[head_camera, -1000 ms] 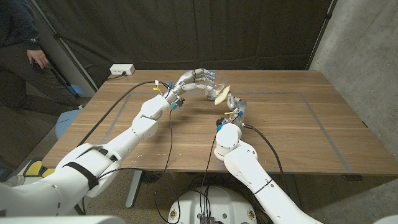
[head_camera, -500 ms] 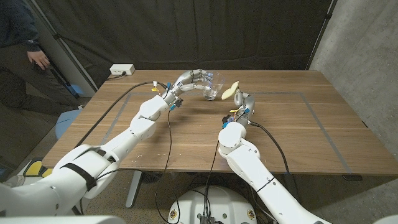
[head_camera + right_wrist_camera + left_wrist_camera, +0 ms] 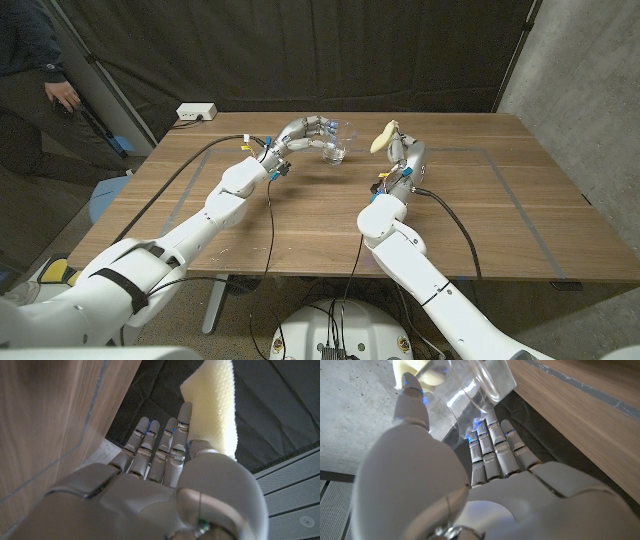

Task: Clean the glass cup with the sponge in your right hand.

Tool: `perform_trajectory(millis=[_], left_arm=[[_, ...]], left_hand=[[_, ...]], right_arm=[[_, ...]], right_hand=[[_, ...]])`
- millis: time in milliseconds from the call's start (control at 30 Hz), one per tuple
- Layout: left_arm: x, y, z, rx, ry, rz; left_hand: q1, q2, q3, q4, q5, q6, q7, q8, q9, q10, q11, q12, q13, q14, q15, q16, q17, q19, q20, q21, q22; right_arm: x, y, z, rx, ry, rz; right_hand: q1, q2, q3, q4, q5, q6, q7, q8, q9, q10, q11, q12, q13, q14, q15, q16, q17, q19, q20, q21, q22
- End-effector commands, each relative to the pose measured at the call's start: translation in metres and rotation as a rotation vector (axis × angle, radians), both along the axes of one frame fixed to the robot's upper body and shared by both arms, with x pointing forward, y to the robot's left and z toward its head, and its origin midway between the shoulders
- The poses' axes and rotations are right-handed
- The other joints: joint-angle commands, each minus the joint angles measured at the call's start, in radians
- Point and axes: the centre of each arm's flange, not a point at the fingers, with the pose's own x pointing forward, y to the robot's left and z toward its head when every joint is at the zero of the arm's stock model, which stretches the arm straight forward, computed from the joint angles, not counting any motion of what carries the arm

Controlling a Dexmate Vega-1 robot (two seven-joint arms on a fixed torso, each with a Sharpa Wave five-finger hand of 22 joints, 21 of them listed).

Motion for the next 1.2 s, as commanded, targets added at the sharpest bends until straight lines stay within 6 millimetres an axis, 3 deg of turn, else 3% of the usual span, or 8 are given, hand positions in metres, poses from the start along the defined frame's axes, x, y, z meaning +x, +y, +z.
perform_trajectory(millis=[33, 333, 700, 1200], left_arm=[[0.008, 0.008, -0.013, 0.015, 0.035, 0.061], [0.014, 0.012, -0.024, 0.03, 0.059, 0.102], [0.021, 0.02, -0.038, 0.033, 0.094, 0.141], [0.025, 0.023, -0.047, 0.034, 0.107, 0.153]], left_hand=[[0.197, 0.185, 0.13, 0.115, 0.011, 0.209, -0.148, 0.193, 0.004, 0.197, -0.187, 0.023, 0.04, 0.031, -0.158, 0.005, 0.007, -0.003, 0.002, 0.005, 0.002], [0.203, 0.184, 0.128, 0.113, 0.011, 0.214, -0.147, 0.191, 0.003, 0.2, -0.185, 0.022, 0.041, 0.031, -0.158, 0.008, 0.015, -0.004, 0.001, 0.01, 0.002], [0.214, 0.184, 0.127, 0.11, 0.011, 0.219, -0.146, 0.187, 0.003, 0.204, -0.183, 0.022, 0.044, 0.031, -0.159, 0.01, 0.025, -0.005, 0.001, 0.016, 0.001], [0.221, 0.182, 0.125, 0.111, 0.011, 0.229, -0.146, 0.183, 0.003, 0.207, -0.182, 0.022, 0.046, 0.033, -0.159, 0.009, 0.032, -0.005, -0.002, 0.022, 0.001]], right_arm=[[-0.013, -0.016, 0.002, -0.186, -0.019, -0.198], [-0.02, -0.02, -0.004, -0.326, 0.0, -0.32], [-0.022, -0.016, -0.006, -0.618, 0.051, -0.533], [-0.002, -0.007, -0.014, -0.891, 0.244, -0.643]], right_hand=[[0.001, -0.008, 0.001, 0.002, 0.007, -0.005, -0.018, 0.0, 0.0, 0.007, -0.001, -0.004, 0.003, 0.004, -0.081, 0.003, 0.001, -0.004, -0.028, 0.005, 0.0], [-0.002, -0.009, 0.001, 0.004, 0.007, -0.005, -0.022, -0.002, 0.0, 0.007, -0.007, -0.005, 0.003, 0.003, -0.086, 0.003, 0.002, -0.006, -0.028, 0.01, -0.004], [-0.009, -0.013, -0.005, 0.008, 0.006, -0.003, -0.037, -0.005, 0.0, 0.009, -0.024, -0.007, 0.003, 0.0, -0.099, 0.003, 0.004, -0.012, -0.035, 0.016, -0.012], [-0.017, -0.02, -0.01, 0.01, 0.006, 0.002, -0.049, -0.009, 0.001, 0.011, -0.03, -0.009, 0.003, -0.007, -0.123, 0.0, 0.004, -0.019, -0.04, 0.023, -0.022]])
